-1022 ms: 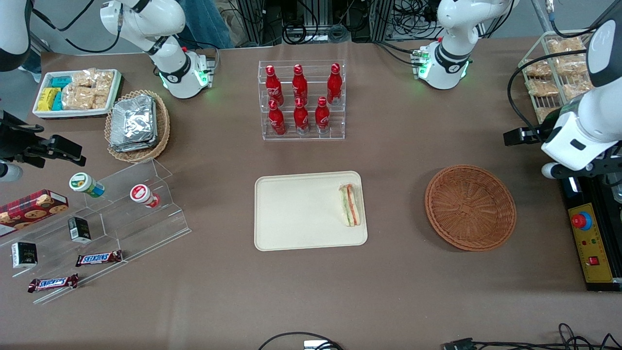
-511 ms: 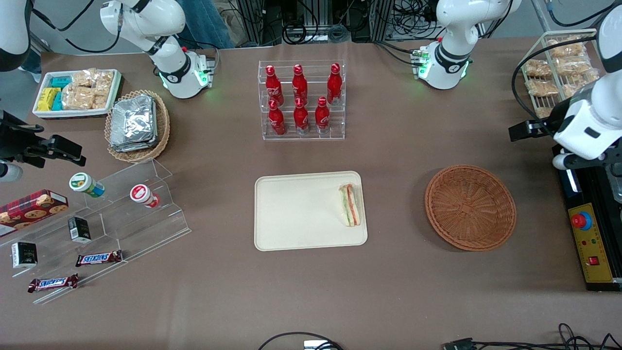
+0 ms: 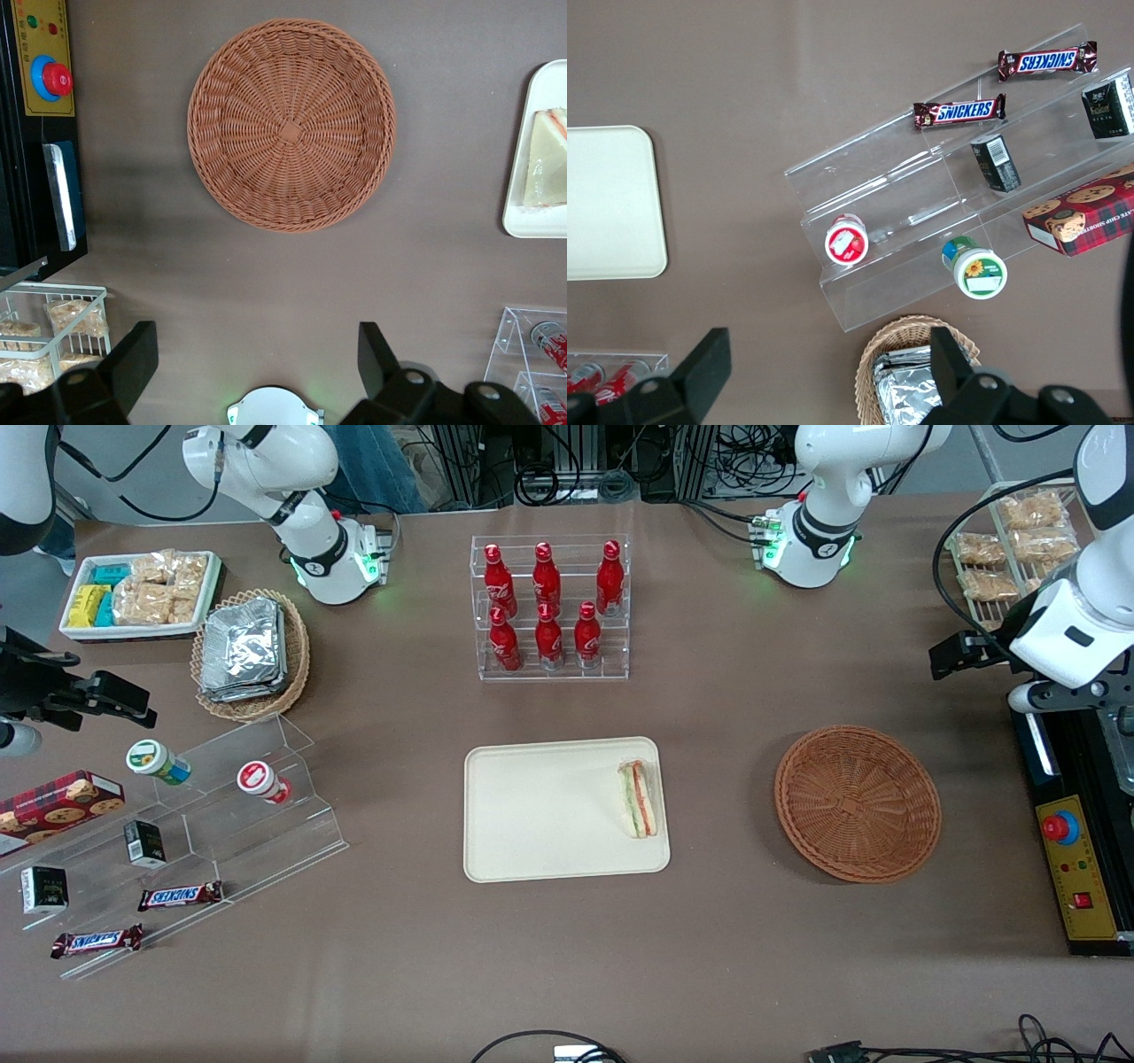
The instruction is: Place sandwich from basket to tray
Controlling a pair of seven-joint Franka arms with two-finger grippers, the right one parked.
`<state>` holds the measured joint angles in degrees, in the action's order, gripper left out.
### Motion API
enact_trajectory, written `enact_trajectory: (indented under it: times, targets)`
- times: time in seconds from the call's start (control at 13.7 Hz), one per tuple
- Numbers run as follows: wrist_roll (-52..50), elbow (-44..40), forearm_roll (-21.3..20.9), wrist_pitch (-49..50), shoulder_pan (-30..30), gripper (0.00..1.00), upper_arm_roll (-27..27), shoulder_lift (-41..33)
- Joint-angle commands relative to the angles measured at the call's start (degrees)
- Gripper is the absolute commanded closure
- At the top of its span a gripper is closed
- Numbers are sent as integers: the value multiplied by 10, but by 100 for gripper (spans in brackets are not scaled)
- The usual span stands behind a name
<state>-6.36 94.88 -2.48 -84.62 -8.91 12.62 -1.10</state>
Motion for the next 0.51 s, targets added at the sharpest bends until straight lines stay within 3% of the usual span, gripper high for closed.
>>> enact_trajectory:
  times: [0.0, 0.44]
  targets:
    - [9, 7, 7, -10, 3, 0, -8, -2]
    - [9, 7, 7, -21, 2, 0, -8, 0]
